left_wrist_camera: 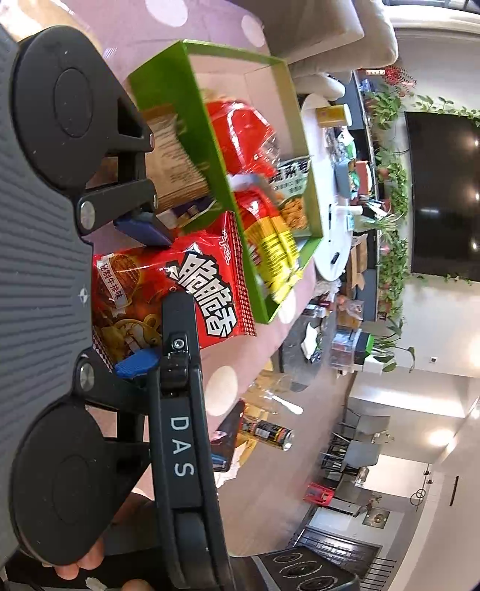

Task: Organize snacks
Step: 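Lift the red bag and carry it over the green box, then lower the red bag into the green box and open the right tool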

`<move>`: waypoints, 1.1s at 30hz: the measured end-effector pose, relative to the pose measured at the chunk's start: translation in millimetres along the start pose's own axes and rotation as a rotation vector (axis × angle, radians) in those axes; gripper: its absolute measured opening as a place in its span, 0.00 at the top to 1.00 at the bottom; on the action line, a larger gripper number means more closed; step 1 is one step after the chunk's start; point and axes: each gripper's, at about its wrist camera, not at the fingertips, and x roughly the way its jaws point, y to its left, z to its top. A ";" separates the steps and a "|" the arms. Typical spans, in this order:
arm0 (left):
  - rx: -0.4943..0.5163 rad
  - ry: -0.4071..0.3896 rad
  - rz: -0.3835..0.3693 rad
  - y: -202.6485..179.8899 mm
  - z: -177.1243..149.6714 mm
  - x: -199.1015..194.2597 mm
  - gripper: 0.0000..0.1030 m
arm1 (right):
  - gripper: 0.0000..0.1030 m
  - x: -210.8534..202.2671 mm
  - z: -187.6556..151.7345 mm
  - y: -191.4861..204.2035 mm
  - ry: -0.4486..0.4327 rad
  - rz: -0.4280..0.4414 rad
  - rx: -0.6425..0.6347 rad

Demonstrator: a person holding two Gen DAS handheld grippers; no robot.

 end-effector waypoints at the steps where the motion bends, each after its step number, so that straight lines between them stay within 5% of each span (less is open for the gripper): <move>1: -0.001 -0.006 0.004 1.6 2.2 -1.7 0.45 | 0.57 0.2 2.2 2.3 -0.004 0.004 -0.005; 17: 0.045 -0.083 0.112 29.2 45.4 -15.6 0.45 | 0.57 18.9 44.2 37.7 -0.039 0.048 -0.096; 33: 0.037 -0.141 0.133 68.9 86.7 -2.2 0.45 | 0.56 45.4 90.0 53.7 -0.093 0.085 -0.111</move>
